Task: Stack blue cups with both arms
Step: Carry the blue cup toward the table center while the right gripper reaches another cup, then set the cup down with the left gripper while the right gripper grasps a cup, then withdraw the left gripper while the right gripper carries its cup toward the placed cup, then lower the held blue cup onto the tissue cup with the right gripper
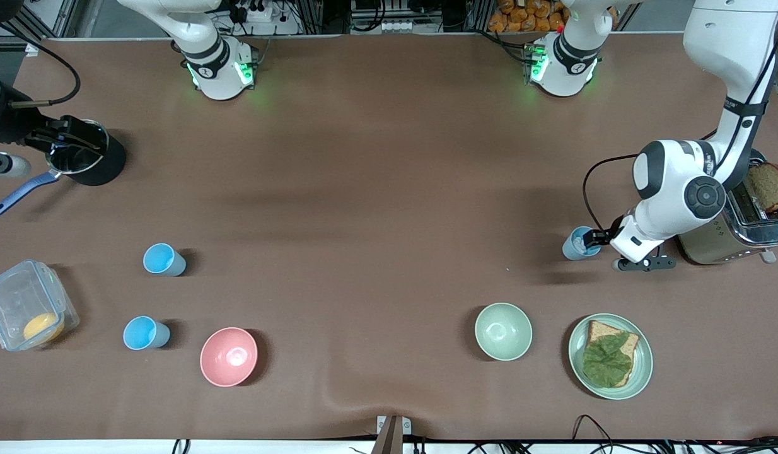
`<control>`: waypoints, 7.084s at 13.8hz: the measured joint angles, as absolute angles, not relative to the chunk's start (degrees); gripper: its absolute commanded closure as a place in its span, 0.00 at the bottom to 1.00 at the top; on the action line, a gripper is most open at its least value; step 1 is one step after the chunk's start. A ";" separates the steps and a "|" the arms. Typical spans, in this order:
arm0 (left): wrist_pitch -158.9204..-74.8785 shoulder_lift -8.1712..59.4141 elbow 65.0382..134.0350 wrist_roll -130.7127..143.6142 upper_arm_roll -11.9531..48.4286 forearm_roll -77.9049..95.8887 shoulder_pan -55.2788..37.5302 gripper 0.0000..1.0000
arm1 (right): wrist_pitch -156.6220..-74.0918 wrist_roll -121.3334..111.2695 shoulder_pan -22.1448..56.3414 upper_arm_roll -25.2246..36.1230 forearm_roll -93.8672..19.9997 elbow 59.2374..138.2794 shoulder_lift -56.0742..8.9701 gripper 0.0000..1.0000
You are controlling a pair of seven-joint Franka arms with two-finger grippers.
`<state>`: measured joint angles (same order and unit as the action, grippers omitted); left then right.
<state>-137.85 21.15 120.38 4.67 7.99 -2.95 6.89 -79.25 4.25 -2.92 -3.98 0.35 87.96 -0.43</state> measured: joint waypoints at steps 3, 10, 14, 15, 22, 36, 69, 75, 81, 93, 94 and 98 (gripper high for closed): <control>-137.89 21.21 120.38 4.67 8.14 -2.95 6.87 1.00 | -79.25 4.24 -3.10 -3.83 0.35 88.16 -1.43 0.00; -137.99 20.28 119.35 8.81 14.95 -2.59 6.82 1.00 | -76.36 4.22 -3.82 -3.46 0.44 88.40 -12.87 0.00; -137.38 18.81 118.90 22.94 25.18 -2.51 6.54 1.00 | -76.55 2.63 -7.13 -2.99 0.44 88.20 -18.27 0.00; -137.24 18.80 118.89 27.11 27.77 -2.51 6.16 1.00 | -77.70 1.06 -7.68 -2.96 0.44 88.22 -20.11 0.00; -137.36 22.97 114.04 55.87 31.78 -2.50 -8.61 1.00 | -91.72 -7.51 -9.30 -2.79 0.48 88.03 -32.49 0.00; -145.49 32.45 110.40 74.00 28.10 -10.33 -18.68 0.00 | -105.59 -19.46 -9.45 -2.93 3.64 85.89 -38.52 0.00; -98.46 3.35 91.77 13.64 12.57 -4.62 4.21 0.00 | -92.35 -2.29 13.76 -6.63 -3.31 83.89 -28.91 1.00; -93.95 1.38 91.60 13.32 8.17 -2.73 -0.14 0.00 | -96.04 10.64 22.11 -6.63 -10.76 83.85 -27.41 1.00; -90.81 -0.38 91.56 13.32 7.75 -2.49 0.75 0.00 | -105.38 25.68 34.77 -6.53 -10.94 84.54 -27.57 1.00; -89.00 -1.07 91.55 13.32 8.10 -2.17 0.85 0.00 | -112.81 28.58 37.31 -6.07 -10.47 85.47 -34.81 1.00; -88.99 -1.10 91.55 13.32 8.10 -2.17 0.85 0.00 | -112.85 28.60 37.50 -6.07 -10.46 85.46 -34.91 1.00; -88.79 -1.15 91.55 13.32 8.09 -2.17 0.87 0.00 | -114.21 29.07 38.03 -6.05 -10.44 85.44 -35.41 1.00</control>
<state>-88.79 -1.15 91.55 13.32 8.09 -2.17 0.87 -114.21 29.07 38.03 -6.05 -10.44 85.44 -35.41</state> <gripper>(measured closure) 0.000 0.938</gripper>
